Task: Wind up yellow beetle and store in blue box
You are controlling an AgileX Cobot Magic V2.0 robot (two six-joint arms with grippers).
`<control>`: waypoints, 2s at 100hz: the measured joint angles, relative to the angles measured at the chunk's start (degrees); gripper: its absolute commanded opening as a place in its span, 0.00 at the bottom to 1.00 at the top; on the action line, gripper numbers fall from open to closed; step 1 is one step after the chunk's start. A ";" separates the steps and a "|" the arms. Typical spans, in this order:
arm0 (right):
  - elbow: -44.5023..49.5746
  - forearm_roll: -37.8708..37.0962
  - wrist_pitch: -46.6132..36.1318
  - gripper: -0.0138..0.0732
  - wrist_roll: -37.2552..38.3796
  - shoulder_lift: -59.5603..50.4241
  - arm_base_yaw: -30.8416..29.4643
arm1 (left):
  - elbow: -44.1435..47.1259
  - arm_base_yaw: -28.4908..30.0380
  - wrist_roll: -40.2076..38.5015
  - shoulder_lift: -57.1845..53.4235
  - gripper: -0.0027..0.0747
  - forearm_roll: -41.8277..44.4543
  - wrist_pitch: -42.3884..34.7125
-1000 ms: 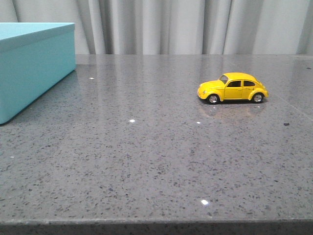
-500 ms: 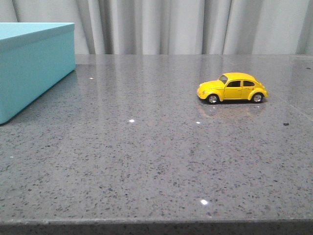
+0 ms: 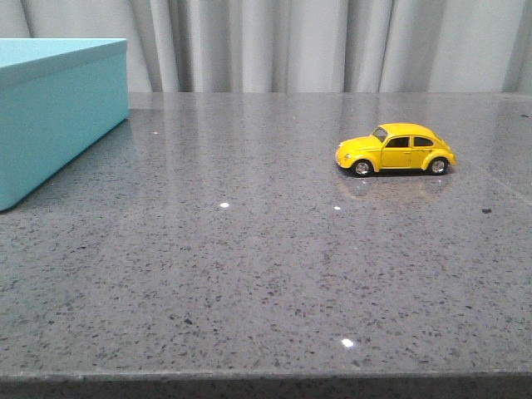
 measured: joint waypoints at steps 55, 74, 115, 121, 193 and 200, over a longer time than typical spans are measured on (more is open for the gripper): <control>-4.38 0.00 1.70 0.58 0.00 4.75 0.00 | -8.06 0.00 0.00 14.46 0.63 0.00 1.18; -6.81 0.48 4.89 0.58 0.00 6.52 0.00 | -8.06 0.00 0.00 14.60 0.63 -0.09 0.82; -27.68 6.26 23.15 0.73 0.00 28.33 0.00 | -8.06 0.00 0.11 14.60 0.63 -0.21 -0.43; -30.64 7.02 25.14 0.80 0.00 31.75 0.24 | -8.06 0.00 0.11 14.60 0.63 -0.21 -0.43; -59.64 8.31 41.55 0.88 6.38 68.59 15.92 | -8.06 0.00 0.11 14.60 0.63 -0.21 -0.43; -61.42 8.31 42.08 0.88 7.08 71.12 16.85 | -8.06 0.00 0.11 14.60 0.63 -0.21 -0.43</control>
